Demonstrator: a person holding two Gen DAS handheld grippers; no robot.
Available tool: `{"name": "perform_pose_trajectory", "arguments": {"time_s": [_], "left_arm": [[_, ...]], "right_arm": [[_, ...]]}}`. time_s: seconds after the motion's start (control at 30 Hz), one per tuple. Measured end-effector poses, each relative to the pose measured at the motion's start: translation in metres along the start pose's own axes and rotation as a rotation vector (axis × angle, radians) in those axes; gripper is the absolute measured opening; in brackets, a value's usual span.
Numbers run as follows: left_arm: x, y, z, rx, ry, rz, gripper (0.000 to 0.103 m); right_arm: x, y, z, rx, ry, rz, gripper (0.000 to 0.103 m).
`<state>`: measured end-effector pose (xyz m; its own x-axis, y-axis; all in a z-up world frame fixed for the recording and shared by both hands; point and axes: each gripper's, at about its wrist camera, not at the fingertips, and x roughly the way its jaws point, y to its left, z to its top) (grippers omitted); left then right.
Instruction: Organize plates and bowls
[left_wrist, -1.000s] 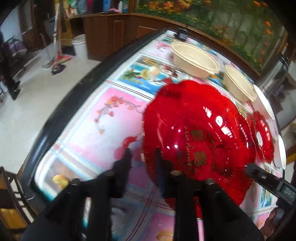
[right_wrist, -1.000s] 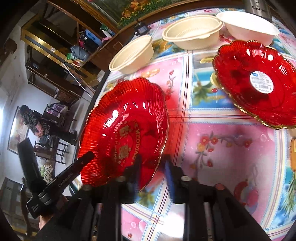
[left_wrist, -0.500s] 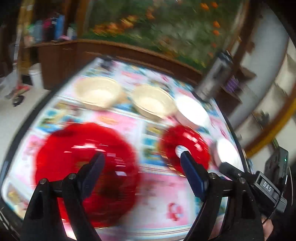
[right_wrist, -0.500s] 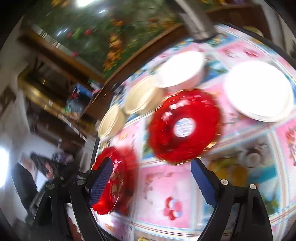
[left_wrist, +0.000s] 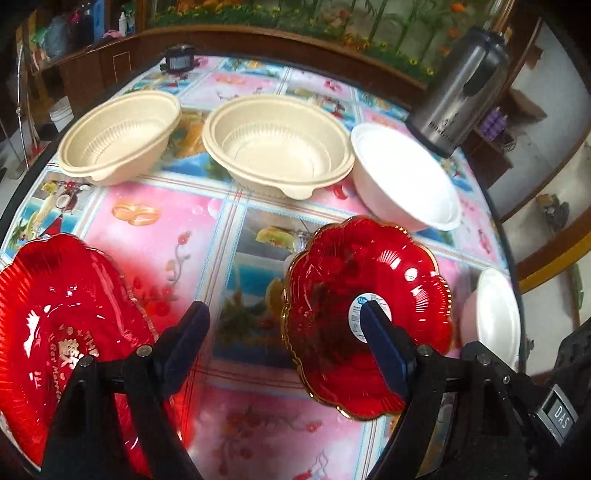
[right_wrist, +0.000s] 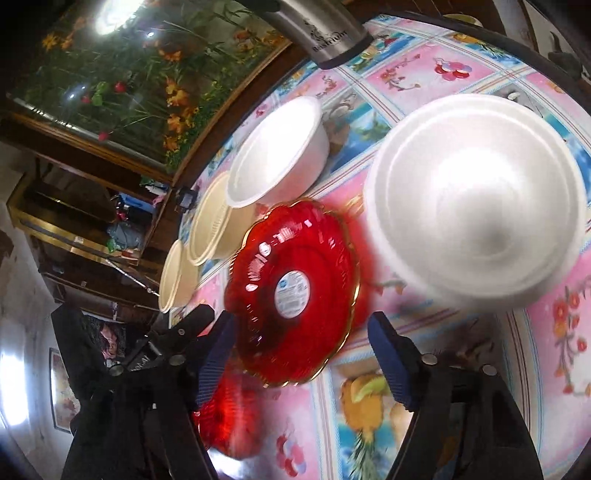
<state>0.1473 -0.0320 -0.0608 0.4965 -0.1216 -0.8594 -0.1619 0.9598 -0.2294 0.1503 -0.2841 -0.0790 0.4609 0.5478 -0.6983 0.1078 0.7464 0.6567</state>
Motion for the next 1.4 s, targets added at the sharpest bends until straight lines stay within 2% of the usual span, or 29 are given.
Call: {"name": "perform_pose_trajectory", "arguments": {"time_s": [0.23,0.33,0.37,0.4,0.47,0.5,0.53,0.57,0.67,0.77,0.9,1.17,1.4], "left_arm": [[0.022,-0.007,0.003,0.018,0.034,0.049,0.084],[0.026,-0.01,0.003,0.048,0.035,0.067,0.082],[0.027,-0.01,0.003,0.052,0.032,0.075,0.077],[0.028,-0.011,0.003,0.06,0.031,0.085,0.06],[0.033,-0.012,0.002,0.078,0.043,0.125,0.045],[0.035,-0.011,0.002,0.079,0.05,0.115,0.032],[0.036,-0.009,0.002,0.075,0.058,0.086,0.022],[0.036,-0.009,0.002,0.077,0.064,0.066,0.018],[0.031,-0.016,-0.001,0.115,0.048,0.104,0.018],[0.028,-0.014,0.0,0.108,0.06,0.078,0.016],[0.016,-0.019,-0.001,0.129,0.034,0.079,0.015],[-0.031,-0.014,-0.005,0.136,-0.063,0.047,0.013],[-0.08,0.015,-0.016,0.089,-0.156,0.028,0.013]], "right_arm": [[0.015,-0.005,0.005,0.002,0.021,-0.04,0.06],[0.02,-0.007,0.006,-0.013,0.023,-0.067,0.048],[0.023,-0.008,0.006,-0.009,0.029,-0.075,0.041],[0.025,-0.009,0.007,-0.009,0.034,-0.086,0.037],[0.028,-0.009,0.007,-0.019,0.039,-0.098,0.023],[0.03,-0.01,0.007,-0.022,0.043,-0.105,0.015],[0.031,-0.01,0.006,-0.025,0.043,-0.115,0.011],[0.031,-0.011,0.004,-0.029,0.042,-0.112,0.007],[0.03,-0.008,0.001,-0.051,0.039,-0.118,0.007],[0.027,-0.006,0.002,-0.056,0.028,-0.117,0.007],[0.02,-0.001,0.003,-0.072,0.008,-0.119,0.007],[-0.005,0.015,-0.003,-0.11,-0.049,-0.094,0.007],[-0.034,0.054,-0.026,-0.21,-0.102,-0.062,0.007]]}}
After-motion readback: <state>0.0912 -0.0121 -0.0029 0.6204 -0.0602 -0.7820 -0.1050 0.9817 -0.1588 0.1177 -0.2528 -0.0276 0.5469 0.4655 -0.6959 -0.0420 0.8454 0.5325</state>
